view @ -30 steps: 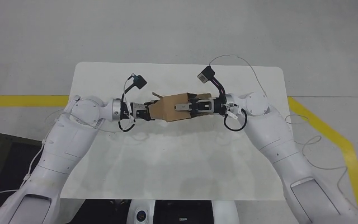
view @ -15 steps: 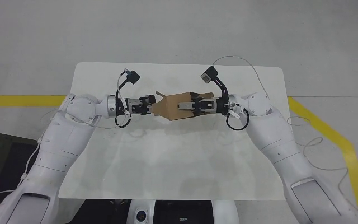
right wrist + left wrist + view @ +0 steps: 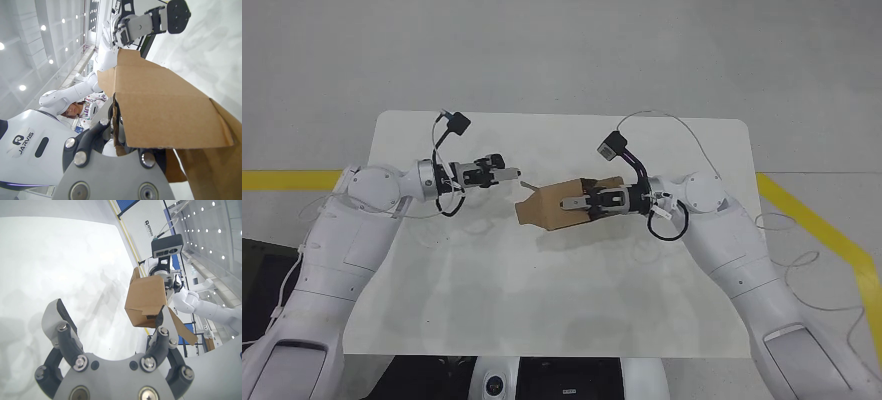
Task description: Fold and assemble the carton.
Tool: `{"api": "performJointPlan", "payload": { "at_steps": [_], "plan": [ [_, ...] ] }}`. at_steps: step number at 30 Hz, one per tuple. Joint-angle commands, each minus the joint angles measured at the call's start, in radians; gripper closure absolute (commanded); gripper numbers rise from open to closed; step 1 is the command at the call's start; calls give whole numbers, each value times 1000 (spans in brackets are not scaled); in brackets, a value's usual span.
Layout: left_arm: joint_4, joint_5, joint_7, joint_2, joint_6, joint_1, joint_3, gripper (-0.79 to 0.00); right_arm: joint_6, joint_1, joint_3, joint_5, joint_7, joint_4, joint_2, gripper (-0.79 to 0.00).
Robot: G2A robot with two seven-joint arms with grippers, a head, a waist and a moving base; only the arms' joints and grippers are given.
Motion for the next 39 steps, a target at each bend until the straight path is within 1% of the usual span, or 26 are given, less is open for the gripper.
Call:
{"api": "performJointPlan", "payload": {
  "at_steps": [1, 6, 10, 16, 24, 39],
  "plan": [
    [6, 4, 8, -1, 2, -3, 1, -785, 0, 1, -4, 4, 8, -3, -1, 0],
    [10, 13, -9, -6, 5, -11, 26, -785, -4, 7, -12, 14, 17, -1, -5, 0],
    [-2, 1, -55, -9, -14, -13, 49, -785, -28, 10, -4, 23, -17, 19, -8, 0],
    [-18, -12, -99, -7, -39, -11, 55, -785, -46, 13, 12, 15, -50, 32, -6, 0],
    [-29, -10, -107, -7, -35, -5, 66, -785, -45, 15, 10, 10, -47, 18, -8, 0],
    [-35, -15, -114, -9, -31, -17, 83, -785, -35, 23, -18, 2, -15, 5, -16, 0]
  ]
}}
